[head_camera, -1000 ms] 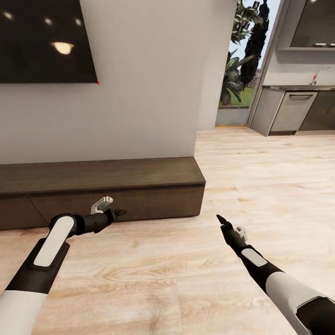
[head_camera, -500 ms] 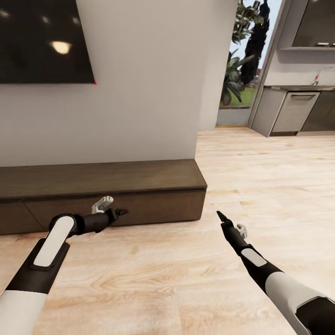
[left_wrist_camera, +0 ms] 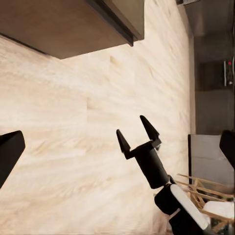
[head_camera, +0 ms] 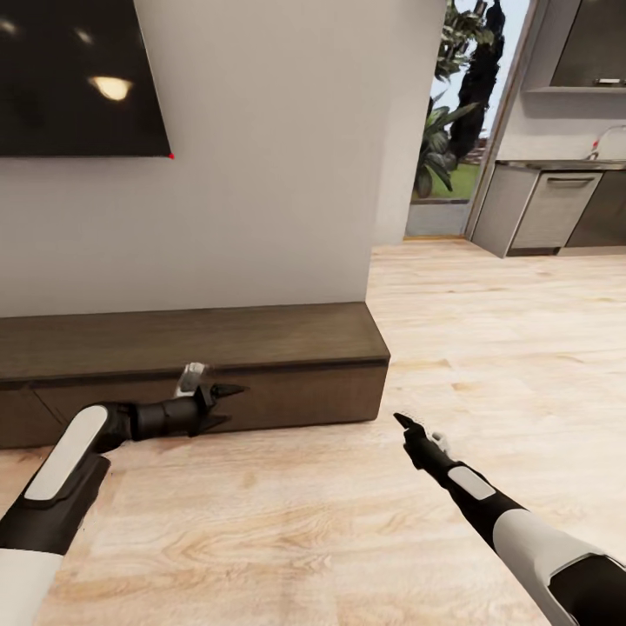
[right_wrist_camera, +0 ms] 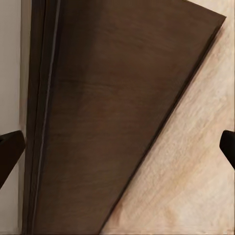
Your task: Place each of the two pumpkins and all three candles from the living room inside a cabinet in the living room (use any cabinet), then make sure every cabinet is closed, and position the cauldron so it is next to a table in the living room.
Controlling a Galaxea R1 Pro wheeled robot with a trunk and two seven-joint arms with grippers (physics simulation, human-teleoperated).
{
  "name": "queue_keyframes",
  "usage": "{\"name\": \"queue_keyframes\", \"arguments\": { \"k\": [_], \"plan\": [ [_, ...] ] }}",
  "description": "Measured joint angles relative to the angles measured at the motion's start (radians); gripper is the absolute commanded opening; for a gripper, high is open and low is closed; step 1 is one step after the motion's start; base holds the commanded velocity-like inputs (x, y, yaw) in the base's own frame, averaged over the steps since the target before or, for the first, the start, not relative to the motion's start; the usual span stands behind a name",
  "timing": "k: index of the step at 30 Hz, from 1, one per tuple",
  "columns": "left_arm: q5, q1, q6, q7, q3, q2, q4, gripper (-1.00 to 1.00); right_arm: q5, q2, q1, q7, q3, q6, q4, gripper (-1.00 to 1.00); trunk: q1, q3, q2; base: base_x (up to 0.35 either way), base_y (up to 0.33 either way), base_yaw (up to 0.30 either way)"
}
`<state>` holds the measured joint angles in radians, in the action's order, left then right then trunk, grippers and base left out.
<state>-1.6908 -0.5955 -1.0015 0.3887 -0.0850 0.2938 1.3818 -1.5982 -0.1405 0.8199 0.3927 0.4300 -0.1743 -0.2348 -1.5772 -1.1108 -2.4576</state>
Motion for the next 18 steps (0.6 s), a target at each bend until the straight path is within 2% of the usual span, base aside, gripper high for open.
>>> {"name": "queue_keyframes", "arguments": {
  "k": [1, 3, 6, 7, 11, 14, 18],
  "plan": [
    [-0.056, 0.002, 0.000, 0.001, -0.003, 0.026, -0.001, 1.00, 0.000, 0.000, 0.000, 0.000, 0.000, -0.010, -0.003, 1.00, 0.000, 0.000, 0.000, 0.002, 0.000, 0.000],
    [-0.145, 0.006, 0.000, 0.001, -0.009, 0.068, -0.007, 1.00, -0.001, 0.000, 0.000, 0.000, 0.000, -0.021, -0.004, 1.00, 0.000, 0.000, 0.000, 0.001, 0.000, 0.000],
    [-0.270, 0.025, -0.001, 0.002, -0.018, 0.096, -0.015, 1.00, -0.005, 0.000, 0.000, -0.001, -0.001, -0.026, 0.000, 1.00, 0.000, 0.000, 0.000, 0.000, 0.000, 0.000],
    [-0.327, 0.038, -0.001, 0.002, -0.028, 0.102, -0.015, 1.00, -0.006, 0.000, 0.000, -0.002, -0.001, -0.027, 0.001, 1.00, 0.000, 0.000, 0.000, 0.000, 0.000, 0.000],
    [-0.391, 0.062, -0.002, 0.002, -0.037, 0.117, -0.007, 1.00, -0.002, 0.000, 0.000, -0.002, 0.001, -0.030, 0.001, 1.00, 0.000, 0.000, 0.000, 0.000, 0.000, 0.000],
    [-0.435, 0.077, -0.003, 0.001, -0.040, 0.159, 0.000, 1.00, 0.001, 0.000, 0.000, 0.001, 0.003, -0.043, -0.005, 1.00, 0.000, 0.000, 0.000, 0.000, 0.000, 0.000],
    [-0.560, 0.081, -0.001, 0.002, -0.032, 0.188, 0.020, 1.00, 0.001, -0.001, 0.000, 0.011, 0.003, -0.087, -0.008, 1.00, 0.000, 0.000, 0.000, 0.000, 0.000, 0.000]
  ]
}}
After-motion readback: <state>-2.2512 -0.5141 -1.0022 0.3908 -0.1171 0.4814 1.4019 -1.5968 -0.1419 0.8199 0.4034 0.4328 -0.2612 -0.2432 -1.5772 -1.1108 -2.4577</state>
